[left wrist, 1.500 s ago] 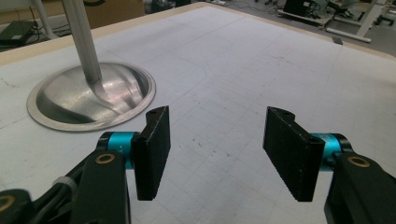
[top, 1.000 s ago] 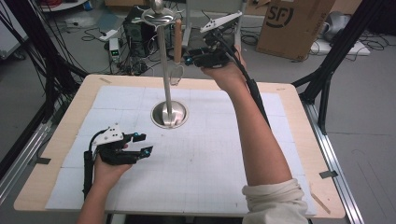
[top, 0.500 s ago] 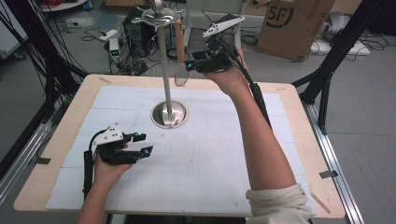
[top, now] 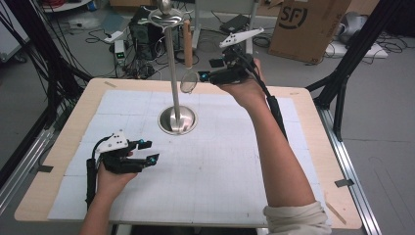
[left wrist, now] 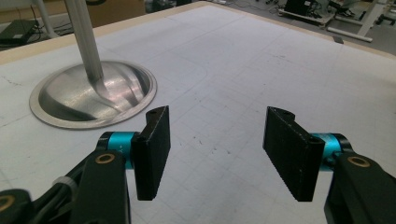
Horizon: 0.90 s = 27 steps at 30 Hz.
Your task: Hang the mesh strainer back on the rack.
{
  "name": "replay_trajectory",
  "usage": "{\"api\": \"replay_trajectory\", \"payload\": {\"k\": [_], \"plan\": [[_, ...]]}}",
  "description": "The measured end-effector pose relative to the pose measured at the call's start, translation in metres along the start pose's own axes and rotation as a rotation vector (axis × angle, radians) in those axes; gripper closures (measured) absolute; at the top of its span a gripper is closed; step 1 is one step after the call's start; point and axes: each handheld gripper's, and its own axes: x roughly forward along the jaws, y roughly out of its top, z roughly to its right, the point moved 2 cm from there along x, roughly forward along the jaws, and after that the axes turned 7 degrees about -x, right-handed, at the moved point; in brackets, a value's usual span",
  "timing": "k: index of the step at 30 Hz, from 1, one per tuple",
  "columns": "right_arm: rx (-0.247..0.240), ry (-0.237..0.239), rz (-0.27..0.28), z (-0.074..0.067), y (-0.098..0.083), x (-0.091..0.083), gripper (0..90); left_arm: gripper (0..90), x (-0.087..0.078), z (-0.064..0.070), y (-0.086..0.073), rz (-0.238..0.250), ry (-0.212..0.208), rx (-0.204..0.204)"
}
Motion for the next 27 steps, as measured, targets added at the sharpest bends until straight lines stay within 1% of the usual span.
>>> {"api": "replay_trajectory", "payload": {"k": [2, 4, 7, 9, 10, 11, 12, 14, 16, 18, 20, 23, 24, 25, 27], "plan": [[-0.008, -0.004, 0.015, -0.001, -0.004, -0.001, 36.2, 41.9, 0.000, 0.000, 0.000, 0.010, -0.002, -0.003], [-0.008, -0.006, 0.023, -0.003, -0.008, -0.004, 36.0, 41.9, 0.001, -0.001, 0.000, 0.009, 0.001, -0.003], [0.010, -0.015, 0.017, -0.006, -0.014, -0.006, 35.3, 41.9, 0.003, -0.002, -0.001, -0.010, 0.007, -0.001], [-0.002, -0.022, 0.024, -0.009, -0.016, -0.009, 35.2, 41.9, 0.004, -0.002, -0.002, -0.020, 0.012, 0.004], [-0.002, -0.024, 0.029, -0.010, -0.017, -0.010, 35.1, 41.9, 0.005, -0.002, -0.002, -0.022, 0.011, 0.005], [-0.013, -0.026, 0.037, -0.010, -0.019, -0.011, 34.7, 41.9, 0.005, -0.001, -0.002, -0.020, 0.011, 0.003], [-0.003, -0.025, 0.035, -0.012, -0.021, -0.013, 34.6, 41.9, 0.005, -0.001, -0.002, -0.020, 0.012, 0.003], [-0.013, -0.026, 0.049, -0.012, -0.026, -0.016, 34.5, 41.9, 0.005, -0.001, -0.003, -0.021, 0.013, 0.003], [-0.007, -0.035, 0.045, -0.014, -0.034, -0.019, 34.4, 41.9, 0.006, -0.001, -0.003, -0.023, 0.012, 0.005], [0.001, -0.031, 0.052, -0.015, -0.045, -0.021, 33.8, 41.9, 0.007, 0.000, -0.003, -0.027, 0.007, 0.008], [0.017, -0.038, 0.050, -0.016, -0.057, -0.025, 33.3, 41.9, 0.007, 0.000, -0.003, -0.027, 0.009, 0.009], [0.042, -0.035, 0.057, -0.017, -0.072, -0.030, 32.8, 41.9, 0.007, -0.001, -0.004, -0.031, 0.012, 0.005], [0.042, -0.040, 0.060, -0.016, -0.078, -0.031, 32.8, 41.9, 0.008, -0.002, -0.004, -0.034, 0.013, 0.007], [0.051, -0.033, 0.064, -0.017, -0.082, -0.033, 32.8, 41.9, 0.008, -0.002, -0.005, -0.038, 0.016, 0.005], [0.053, -0.036, 0.056, -0.018, -0.089, -0.034, 32.7, 41.9, 0.008, -0.003, -0.005, -0.042, 0.019, 0.006]]}}
